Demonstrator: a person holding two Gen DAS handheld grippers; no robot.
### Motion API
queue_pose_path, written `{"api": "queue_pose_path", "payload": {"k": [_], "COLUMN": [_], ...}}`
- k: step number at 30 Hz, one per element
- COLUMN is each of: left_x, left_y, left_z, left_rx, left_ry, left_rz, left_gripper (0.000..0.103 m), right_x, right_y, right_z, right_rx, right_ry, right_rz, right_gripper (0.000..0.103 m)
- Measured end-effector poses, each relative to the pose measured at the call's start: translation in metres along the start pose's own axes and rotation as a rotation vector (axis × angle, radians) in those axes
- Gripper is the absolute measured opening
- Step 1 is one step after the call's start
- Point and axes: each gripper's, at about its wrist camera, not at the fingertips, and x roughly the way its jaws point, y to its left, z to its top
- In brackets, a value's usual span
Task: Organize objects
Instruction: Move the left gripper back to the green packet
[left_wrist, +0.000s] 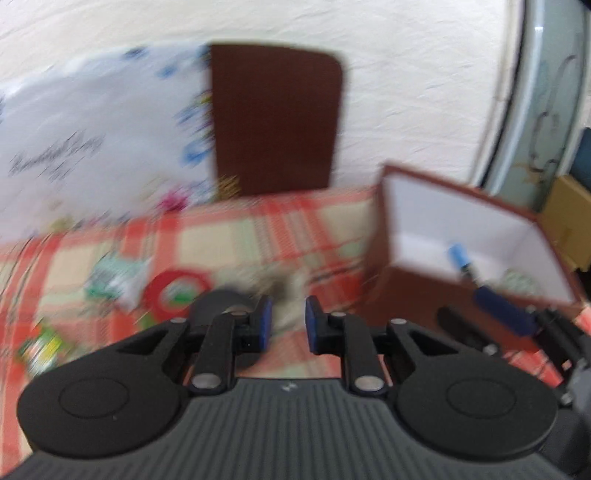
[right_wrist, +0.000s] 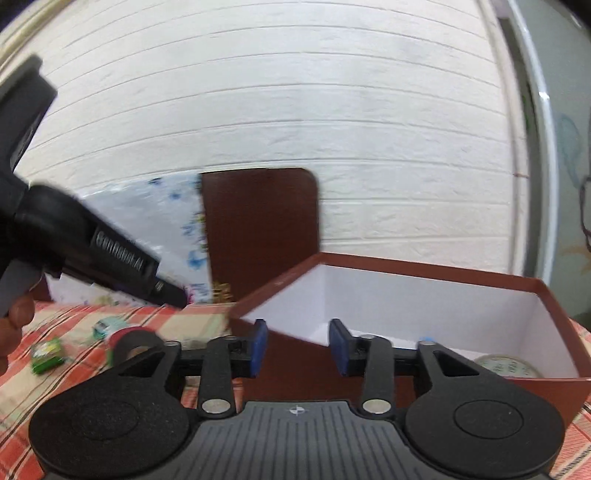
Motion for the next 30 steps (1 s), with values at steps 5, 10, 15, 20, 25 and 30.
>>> {"api": "queue_pose_path", "payload": {"k": [5, 10, 15, 20, 25, 30], "left_x": [-0.004, -0.018, -0.028, -0.034, -0.038, -0.044], "left_y": [0.068, 0.113, 0.146, 0.176, 0.216, 0.248], "left_z": [-0.044, -0.07, -0.084, -0.09, -0.099, -0.123], "left_rx": [-0.107, -0.19, -0.243, -0.277, -0.355, -0.411], "left_ry": [0.09, 0.109, 0.095, 0.06, 0.018, -0.095], "left_rz": [0.136, 0.199, 0.223, 0.252, 0.315, 0.339], "left_gripper": [0.021, 0.021, 0.021, 0.025, 0.028, 0.028], "right_x": [0.008, 0.015, 0.035, 0.048, 0.056, 0.072], "right_y": [0.059, 0.102, 0.13, 0.157, 0.185, 0.219], "right_z": [-0.012, -0.022, -0.033, -0.038, -0.036, -0.033], "right_rx": [-0.103, -0.185, -0.189, -0.199, -0.236, -0.257], "right_ry": [0.057, 0.133, 0.265, 0.313, 0.322, 0.314], "right_rz": [0.136, 0.245, 0.296, 0.339, 0.394, 0.47], "right_gripper": [0.042, 0.042, 0.042, 0.042, 0.045, 0.063]}}
